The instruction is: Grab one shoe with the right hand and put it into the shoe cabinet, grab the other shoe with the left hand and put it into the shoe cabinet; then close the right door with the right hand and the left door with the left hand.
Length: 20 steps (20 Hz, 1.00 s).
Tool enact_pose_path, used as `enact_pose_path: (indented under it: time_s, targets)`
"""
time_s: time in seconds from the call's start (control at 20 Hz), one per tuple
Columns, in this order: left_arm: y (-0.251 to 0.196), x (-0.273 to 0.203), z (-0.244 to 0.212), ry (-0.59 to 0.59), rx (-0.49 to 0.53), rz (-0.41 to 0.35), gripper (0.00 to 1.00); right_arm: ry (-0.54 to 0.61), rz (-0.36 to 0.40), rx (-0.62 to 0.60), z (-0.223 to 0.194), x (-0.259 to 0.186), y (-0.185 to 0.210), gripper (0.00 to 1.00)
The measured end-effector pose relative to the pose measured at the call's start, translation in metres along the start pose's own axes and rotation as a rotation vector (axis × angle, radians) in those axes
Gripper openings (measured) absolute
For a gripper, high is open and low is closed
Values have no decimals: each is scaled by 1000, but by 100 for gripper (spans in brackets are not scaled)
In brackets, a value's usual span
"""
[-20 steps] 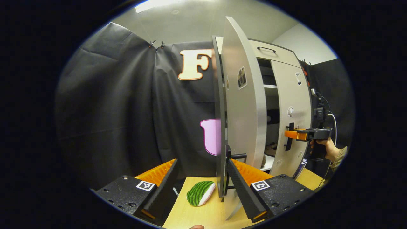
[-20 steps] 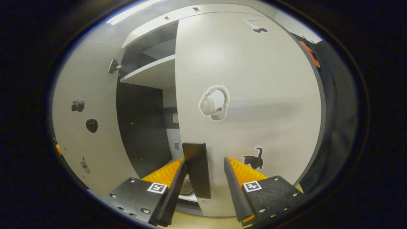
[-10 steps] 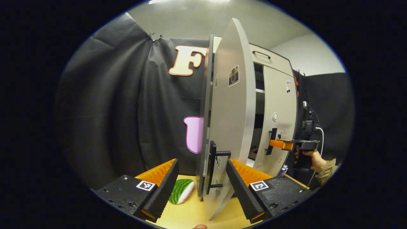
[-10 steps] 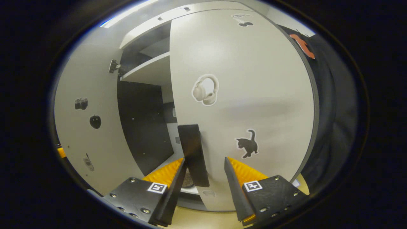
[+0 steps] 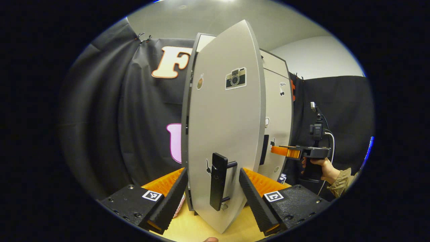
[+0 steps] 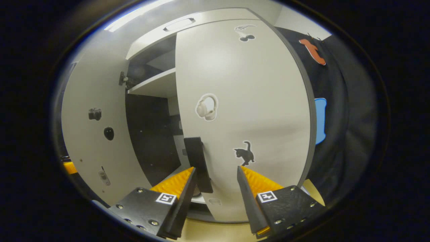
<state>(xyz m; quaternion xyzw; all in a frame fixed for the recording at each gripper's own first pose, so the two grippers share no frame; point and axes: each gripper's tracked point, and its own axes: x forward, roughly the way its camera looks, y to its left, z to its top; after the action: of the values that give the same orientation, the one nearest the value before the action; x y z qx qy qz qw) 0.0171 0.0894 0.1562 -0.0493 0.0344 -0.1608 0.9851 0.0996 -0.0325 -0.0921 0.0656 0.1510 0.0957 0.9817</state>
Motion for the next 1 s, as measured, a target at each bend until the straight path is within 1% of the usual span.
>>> enact_pose_path:
  time_s: [0.15,0.3,0.35,0.4,0.45,0.5,0.55,0.6,0.65,0.7,0.75,0.8,1.0]
  targets:
    - [-19,17,-3,3,-12,-35,95,2,-16,-1,2,-12,-14,69]
    - [-37,37,-4,-1,-9,-49,94,-4,-19,3,7,-23,-28,69]
    - [-43,44,-5,0,-4,-52,90,-7,-17,5,10,-26,-32,72]
    - [-50,50,-7,3,-1,-54,89,-8,-15,5,12,-29,-37,72]
    - [-55,56,-9,2,3,-49,90,-9,-16,4,15,-32,-43,72]
    - [-58,63,-10,3,9,-41,94,-7,-18,2,17,-34,-49,72]
    - [-60,71,-10,3,18,-29,89,-8,-21,1,18,-35,-56,69]
    - [-61,79,-10,0,26,-13,94,-10,-25,0,20,-36,-62,72]
    - [-64,90,-11,0,26,-6,90,-11,-30,-1,21,-38,-69,72]
    - [-69,97,-15,4,26,-4,99,-11,-35,-1,22,-39,-76,69]
    - [-72,104,-18,11,31,1,99,-11,-40,1,22,-40,-81,69]
    - [-73,112,-20,17,38,13,99,-11,-42,4,22,-41,-86,72]
    - [-72,133,-22,15,57,69,99,-14,-45,4,25,-46,-102,72]
